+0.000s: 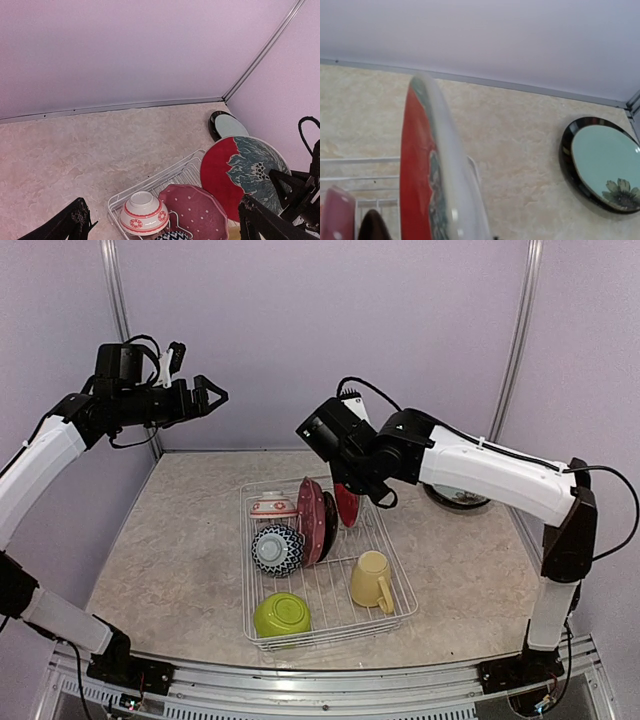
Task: Unload the mixed dishes from the dish rack
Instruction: Grab the plate from the dish rack, then place the plate with another plate.
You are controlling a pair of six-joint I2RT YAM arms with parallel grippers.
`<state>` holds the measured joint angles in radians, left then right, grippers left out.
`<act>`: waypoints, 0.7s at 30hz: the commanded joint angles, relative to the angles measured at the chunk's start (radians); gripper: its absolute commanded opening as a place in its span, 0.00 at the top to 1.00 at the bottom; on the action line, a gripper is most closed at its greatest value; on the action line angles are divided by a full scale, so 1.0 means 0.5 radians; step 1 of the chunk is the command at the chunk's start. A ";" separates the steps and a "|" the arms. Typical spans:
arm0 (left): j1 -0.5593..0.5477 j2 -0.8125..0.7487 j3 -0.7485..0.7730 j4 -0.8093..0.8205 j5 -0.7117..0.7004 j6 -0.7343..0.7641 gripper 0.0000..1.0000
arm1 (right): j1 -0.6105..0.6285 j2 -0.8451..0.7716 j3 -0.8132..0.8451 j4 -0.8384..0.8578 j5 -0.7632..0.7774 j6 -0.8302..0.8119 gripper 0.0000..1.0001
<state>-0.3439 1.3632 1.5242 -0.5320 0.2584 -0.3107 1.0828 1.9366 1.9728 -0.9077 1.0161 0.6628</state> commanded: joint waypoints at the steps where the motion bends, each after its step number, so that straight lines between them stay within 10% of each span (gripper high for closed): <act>1: -0.014 0.017 0.011 -0.022 0.028 -0.011 0.01 | -0.065 -0.445 -0.272 0.529 0.051 -0.180 1.00; 21: -0.033 0.035 0.012 -0.025 0.024 -0.008 0.01 | -1.280 -1.296 -1.568 1.699 -1.617 0.219 1.00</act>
<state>-0.3508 1.3682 1.5242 -0.5320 0.2623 -0.3107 0.5613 1.3228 1.2320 -0.3138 0.4103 0.6617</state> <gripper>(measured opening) 0.990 0.063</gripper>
